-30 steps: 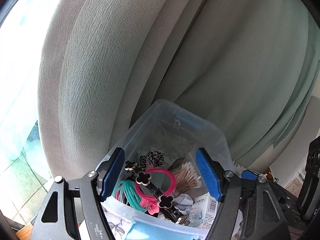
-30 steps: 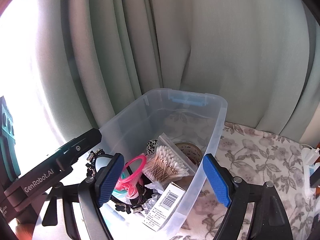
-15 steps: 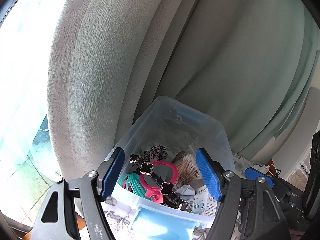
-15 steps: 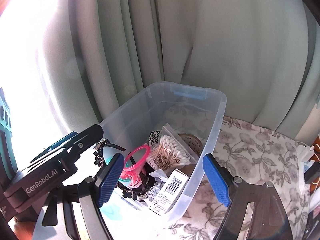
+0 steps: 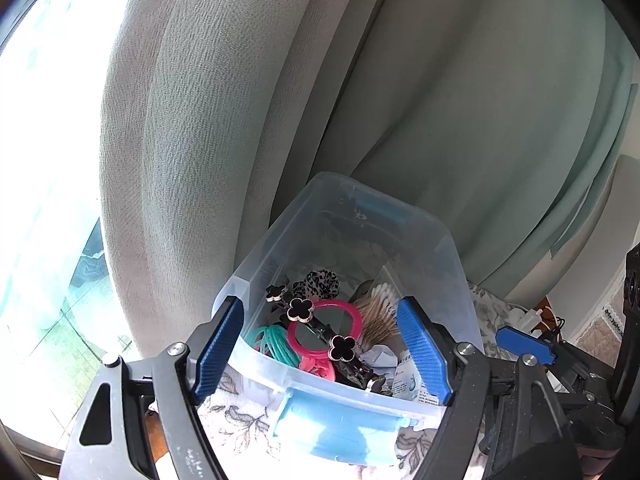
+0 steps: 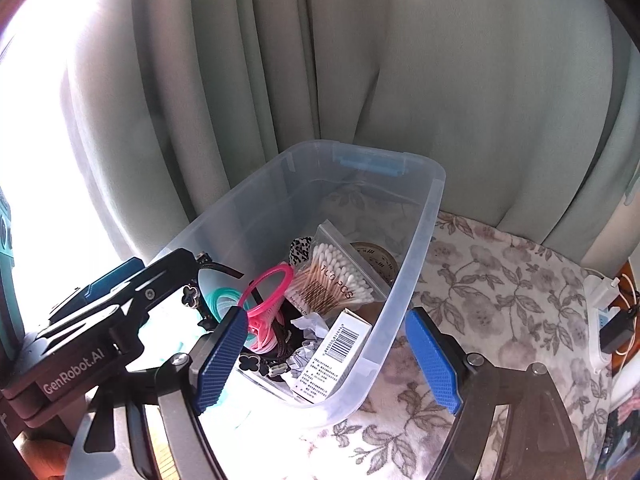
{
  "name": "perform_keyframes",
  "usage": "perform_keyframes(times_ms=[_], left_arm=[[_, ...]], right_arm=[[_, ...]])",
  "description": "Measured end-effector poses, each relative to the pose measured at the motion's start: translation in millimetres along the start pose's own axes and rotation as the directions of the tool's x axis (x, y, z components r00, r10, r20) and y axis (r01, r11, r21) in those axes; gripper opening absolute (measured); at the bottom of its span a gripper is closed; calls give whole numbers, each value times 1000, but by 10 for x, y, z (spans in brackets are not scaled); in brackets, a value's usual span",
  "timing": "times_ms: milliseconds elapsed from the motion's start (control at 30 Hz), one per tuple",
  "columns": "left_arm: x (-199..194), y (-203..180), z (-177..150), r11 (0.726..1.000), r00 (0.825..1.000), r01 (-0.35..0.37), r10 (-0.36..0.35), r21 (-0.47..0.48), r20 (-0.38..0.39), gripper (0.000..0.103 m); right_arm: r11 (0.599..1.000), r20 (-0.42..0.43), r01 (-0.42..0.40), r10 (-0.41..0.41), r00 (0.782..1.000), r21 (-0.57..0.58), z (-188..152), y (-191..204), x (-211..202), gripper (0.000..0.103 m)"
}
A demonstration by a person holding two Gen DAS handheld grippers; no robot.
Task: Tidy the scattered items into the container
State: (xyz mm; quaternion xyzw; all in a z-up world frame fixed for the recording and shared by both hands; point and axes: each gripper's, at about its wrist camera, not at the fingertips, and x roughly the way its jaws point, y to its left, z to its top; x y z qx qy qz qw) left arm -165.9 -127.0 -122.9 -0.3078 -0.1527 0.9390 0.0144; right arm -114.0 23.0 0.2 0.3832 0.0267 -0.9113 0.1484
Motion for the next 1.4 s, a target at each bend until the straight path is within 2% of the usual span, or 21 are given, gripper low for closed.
perform_keyframes(times_ms=[567,733,867,1400], left_arm=[[123,-16,-226,999,1000,4,-3,50,-14,85],[172,12,-302,999,1000,8,-7,32,-23,86],[192,4,-361,1000,1000,-16,16,19,-13,89],[303,12,-588,999,999,-50,50,7,-2,89]], right_arm=[[999,-37,32,-31,999,16,-42,-88,40,84],[999,-41,31,-30,999,16,-52,-85,44,84],[998,-40,46,-45,998,33,-28,-86,86,84],[995,-45,85,-82,996,60,-63,-12,219,84]])
